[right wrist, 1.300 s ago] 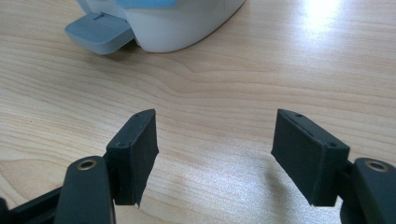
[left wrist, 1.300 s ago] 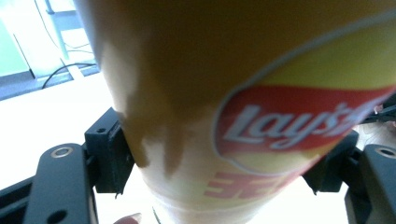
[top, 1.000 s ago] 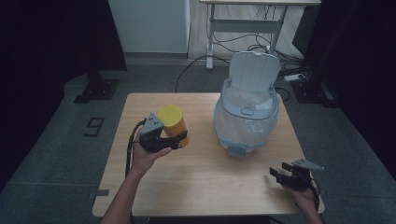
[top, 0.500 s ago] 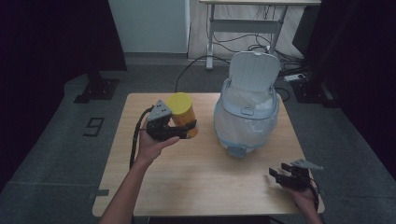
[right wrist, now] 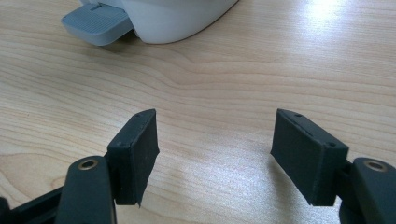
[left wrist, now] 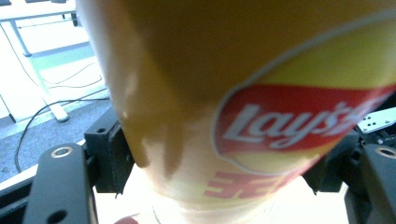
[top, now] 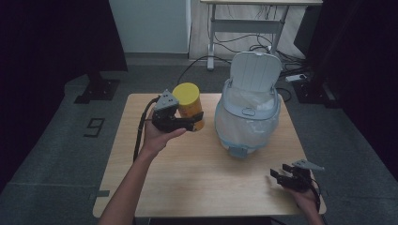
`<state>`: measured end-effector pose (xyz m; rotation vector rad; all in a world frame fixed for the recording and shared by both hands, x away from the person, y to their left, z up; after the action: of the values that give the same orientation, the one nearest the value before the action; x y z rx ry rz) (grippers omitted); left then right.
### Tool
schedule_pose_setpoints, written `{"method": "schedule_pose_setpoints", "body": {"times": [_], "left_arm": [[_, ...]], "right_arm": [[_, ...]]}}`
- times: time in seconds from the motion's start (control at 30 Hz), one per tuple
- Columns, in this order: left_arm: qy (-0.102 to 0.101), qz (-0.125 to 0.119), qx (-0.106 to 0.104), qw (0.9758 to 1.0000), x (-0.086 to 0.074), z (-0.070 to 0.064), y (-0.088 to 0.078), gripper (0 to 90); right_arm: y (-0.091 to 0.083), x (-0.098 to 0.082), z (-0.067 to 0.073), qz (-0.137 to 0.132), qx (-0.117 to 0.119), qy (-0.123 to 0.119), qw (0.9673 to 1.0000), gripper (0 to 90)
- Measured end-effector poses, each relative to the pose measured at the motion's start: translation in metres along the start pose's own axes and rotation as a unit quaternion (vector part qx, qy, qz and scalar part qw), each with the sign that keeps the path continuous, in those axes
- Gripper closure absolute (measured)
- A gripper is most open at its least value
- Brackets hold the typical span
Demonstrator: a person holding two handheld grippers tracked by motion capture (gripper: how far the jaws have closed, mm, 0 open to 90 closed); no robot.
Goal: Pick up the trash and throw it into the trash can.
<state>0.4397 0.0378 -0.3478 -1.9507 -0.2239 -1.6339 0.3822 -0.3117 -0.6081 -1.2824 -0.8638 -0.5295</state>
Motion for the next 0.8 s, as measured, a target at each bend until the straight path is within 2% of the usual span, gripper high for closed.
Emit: {"method": "schedule_pose_setpoints", "body": {"times": [0.8], "left_arm": [[0.012,0.007,-0.012,0.9998,0.03,-0.002,0.029,24.0]], "right_arm": [[0.001,-0.001,0.0,0.005,0.004,0.003,1.0,31.3]]}}
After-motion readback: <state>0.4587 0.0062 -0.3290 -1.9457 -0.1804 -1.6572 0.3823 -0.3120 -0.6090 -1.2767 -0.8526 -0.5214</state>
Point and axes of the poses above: each handheld gripper's, and its own axes: y roughly forward along the jaws, x roughly out of its top, z roughly to its left, the point moved 10 cm from there along y, roughly forward along the jaws, and after that the axes turned 10 degrees about -x, right-handed, at the moved point
